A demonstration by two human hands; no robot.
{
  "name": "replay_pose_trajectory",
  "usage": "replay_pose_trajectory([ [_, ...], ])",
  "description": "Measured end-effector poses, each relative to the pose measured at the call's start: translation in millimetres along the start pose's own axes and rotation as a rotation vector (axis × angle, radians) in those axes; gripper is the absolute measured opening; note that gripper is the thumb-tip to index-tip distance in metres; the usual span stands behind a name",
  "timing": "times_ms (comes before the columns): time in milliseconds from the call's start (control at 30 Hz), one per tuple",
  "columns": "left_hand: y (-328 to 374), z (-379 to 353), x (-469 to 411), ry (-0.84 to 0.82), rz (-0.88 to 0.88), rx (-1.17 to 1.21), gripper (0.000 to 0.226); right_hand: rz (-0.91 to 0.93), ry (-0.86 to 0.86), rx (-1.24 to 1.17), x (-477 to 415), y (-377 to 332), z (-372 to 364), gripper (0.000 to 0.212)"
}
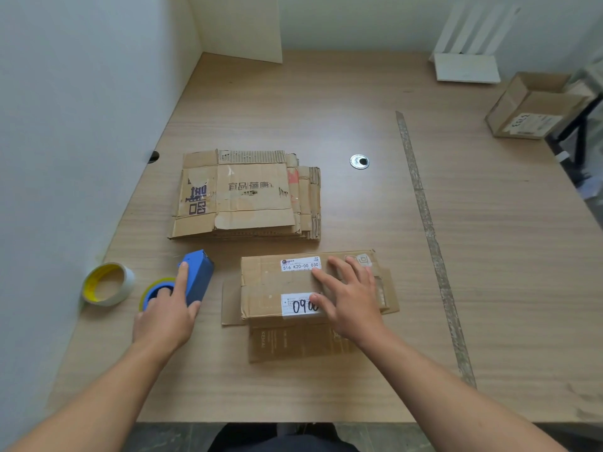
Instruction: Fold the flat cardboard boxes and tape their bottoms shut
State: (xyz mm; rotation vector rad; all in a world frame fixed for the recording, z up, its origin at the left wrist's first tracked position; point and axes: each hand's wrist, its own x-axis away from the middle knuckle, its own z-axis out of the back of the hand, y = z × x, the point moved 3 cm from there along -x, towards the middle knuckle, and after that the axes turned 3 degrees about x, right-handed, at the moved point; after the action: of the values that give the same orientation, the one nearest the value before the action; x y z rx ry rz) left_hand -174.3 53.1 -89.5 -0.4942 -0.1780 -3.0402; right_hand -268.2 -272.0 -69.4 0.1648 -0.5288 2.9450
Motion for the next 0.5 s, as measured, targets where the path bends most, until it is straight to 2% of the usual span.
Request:
replay_pose_trajectory([
  [200, 7.4, -7.7, -5.5, 0.047, 0.042, 0.225, 0.081, 0.009, 0.031, -0.010, -1.7, 0.9, -3.0, 0.073],
  [500, 15.1, -9.5, -17.3, 0.061, 0.052, 0.227, 0.079, 0.023, 0.129, 0.007, -2.2, 4.7, -9.5, 0.059],
])
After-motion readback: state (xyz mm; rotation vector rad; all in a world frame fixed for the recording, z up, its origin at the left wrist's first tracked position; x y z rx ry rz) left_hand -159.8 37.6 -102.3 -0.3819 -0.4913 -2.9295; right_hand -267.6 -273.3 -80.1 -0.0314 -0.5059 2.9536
